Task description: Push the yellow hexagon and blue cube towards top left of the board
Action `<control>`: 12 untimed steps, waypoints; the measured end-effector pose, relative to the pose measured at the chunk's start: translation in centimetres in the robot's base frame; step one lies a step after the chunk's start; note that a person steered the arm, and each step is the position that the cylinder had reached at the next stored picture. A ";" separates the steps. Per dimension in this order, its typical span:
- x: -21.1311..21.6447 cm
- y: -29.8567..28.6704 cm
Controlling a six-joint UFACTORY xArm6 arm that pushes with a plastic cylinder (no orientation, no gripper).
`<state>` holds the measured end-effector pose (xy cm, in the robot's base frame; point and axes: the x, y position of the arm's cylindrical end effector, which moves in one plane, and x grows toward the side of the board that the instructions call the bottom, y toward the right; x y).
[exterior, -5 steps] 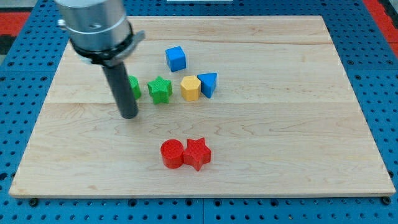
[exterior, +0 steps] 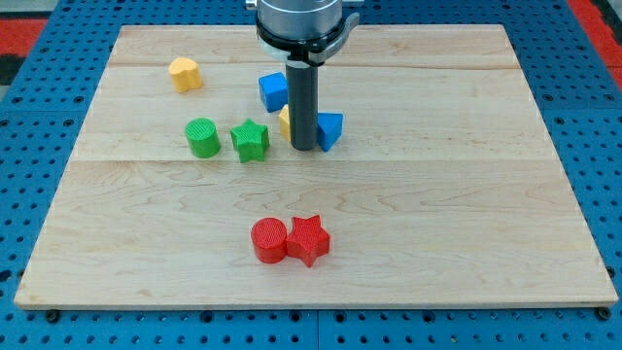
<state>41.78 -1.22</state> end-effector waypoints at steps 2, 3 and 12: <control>-0.8 0.0; -1.1 0.0; -4.1 0.0</control>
<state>37.67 -1.22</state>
